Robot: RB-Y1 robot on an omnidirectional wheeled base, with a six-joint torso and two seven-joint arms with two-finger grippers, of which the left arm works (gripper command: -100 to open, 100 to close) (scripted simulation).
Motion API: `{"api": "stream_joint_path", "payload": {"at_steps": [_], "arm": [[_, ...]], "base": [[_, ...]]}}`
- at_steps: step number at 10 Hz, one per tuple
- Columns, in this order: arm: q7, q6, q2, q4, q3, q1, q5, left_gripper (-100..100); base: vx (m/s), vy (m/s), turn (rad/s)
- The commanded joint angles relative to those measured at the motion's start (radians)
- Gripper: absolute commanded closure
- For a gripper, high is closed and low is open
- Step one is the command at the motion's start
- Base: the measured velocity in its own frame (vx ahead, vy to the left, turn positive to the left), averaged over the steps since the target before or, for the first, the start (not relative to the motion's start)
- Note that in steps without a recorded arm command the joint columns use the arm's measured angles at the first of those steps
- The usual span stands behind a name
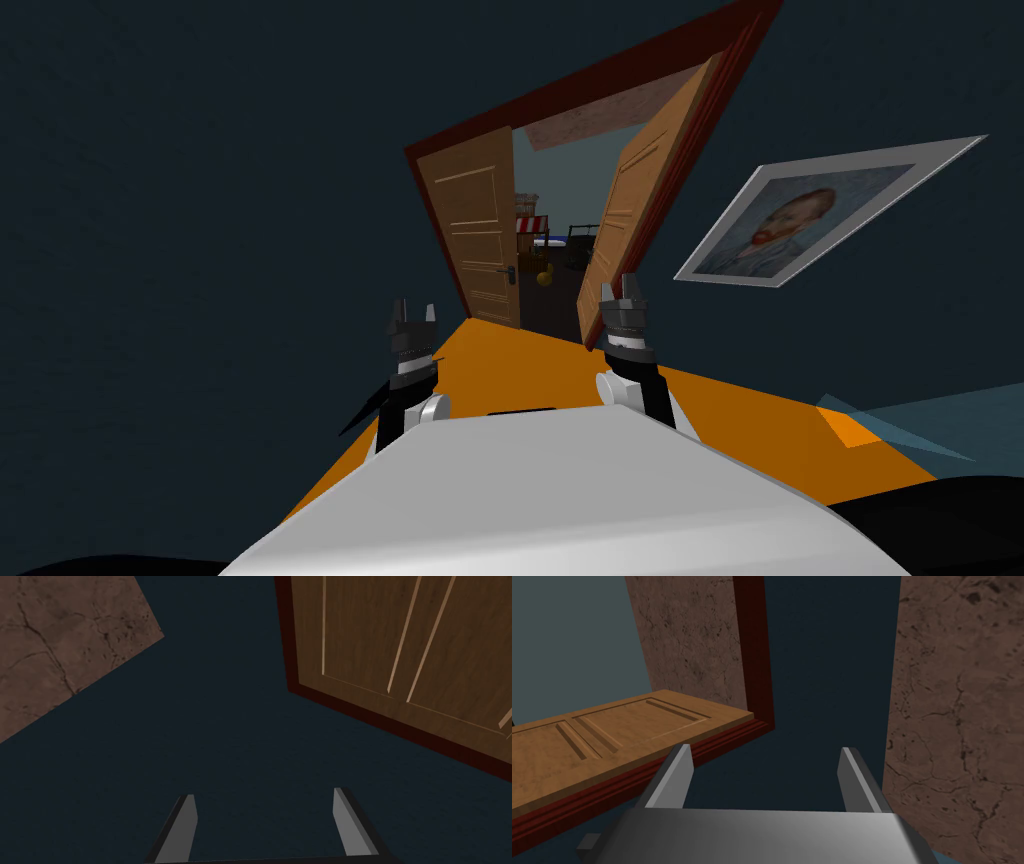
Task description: Push the door open
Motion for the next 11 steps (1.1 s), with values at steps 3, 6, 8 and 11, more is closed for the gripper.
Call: {"api": "stream_joint_path", "payload": {"at_steps": [3, 6, 8, 11], "arm": [[0.000, -0.001, 0.018, 0.069, -0.002, -0.043, 0.000, -100], [0.000, -0.001, 0.031, 0.129, -0.004, -0.080, 0.000, -100], [0.000, -0.001, 0.040, 0.175, -0.005, -0.108, 0.000, -100], [0.000, -0.002, 0.055, 0.261, -0.008, -0.161, 0.000, -100]], "base": [[0.081, 0.011, -0.033], [0.042, 0.007, -0.028], [0.074, 0.014, -0.031], [0.086, 0.021, -0.041]]}}
